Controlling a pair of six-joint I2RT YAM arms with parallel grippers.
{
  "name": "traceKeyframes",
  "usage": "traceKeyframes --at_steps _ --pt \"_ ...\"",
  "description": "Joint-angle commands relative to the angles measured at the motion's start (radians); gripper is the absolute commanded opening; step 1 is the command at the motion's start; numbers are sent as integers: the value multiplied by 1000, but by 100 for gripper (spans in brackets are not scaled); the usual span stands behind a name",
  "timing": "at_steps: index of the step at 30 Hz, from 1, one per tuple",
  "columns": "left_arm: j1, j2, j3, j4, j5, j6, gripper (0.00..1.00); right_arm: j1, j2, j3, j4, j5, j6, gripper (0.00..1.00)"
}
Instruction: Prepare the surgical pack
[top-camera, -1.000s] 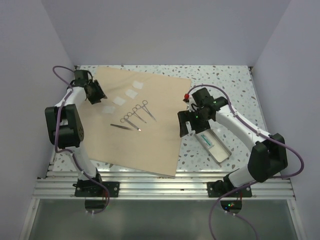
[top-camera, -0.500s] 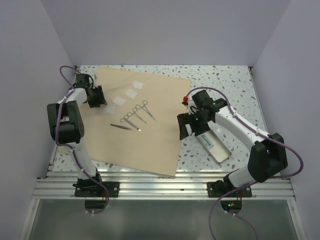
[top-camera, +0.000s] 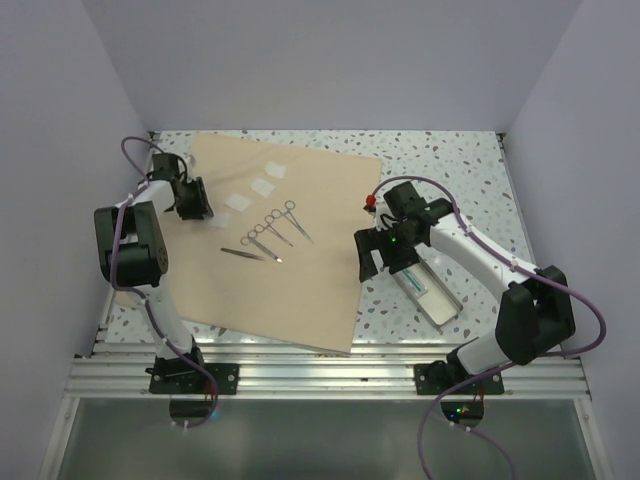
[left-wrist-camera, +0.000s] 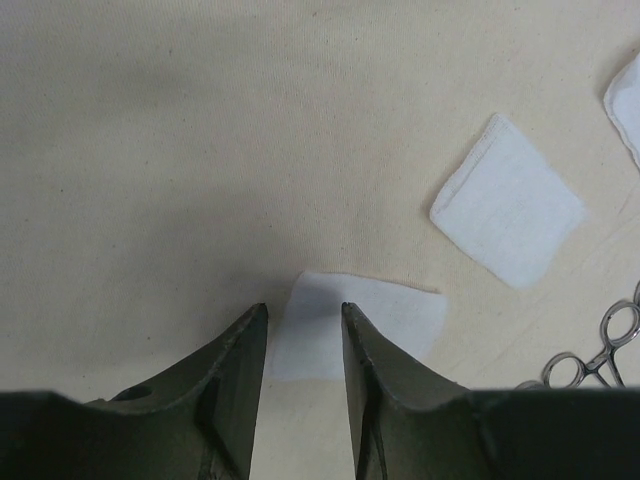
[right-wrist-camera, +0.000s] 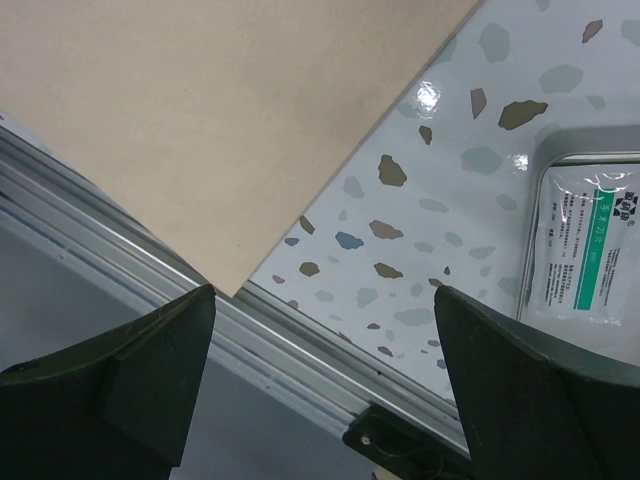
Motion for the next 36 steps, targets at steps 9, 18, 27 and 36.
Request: traceKeyframes --at_steps 9,18,27,36 --pt "6 -13 -50 13 37 -19 34 2 -1 11 30 -41 -14 94" --pt "5 -20 -61 23 51 -31 23 4 -2 2 32 -39 -14 94" --pt "5 -55 -35 7 27 -46 8 4 -1 2 32 -41 -14 93" --pt "-6 -132 17 -39 66 -62 0 4 -2 -6 33 -44 -13 93"
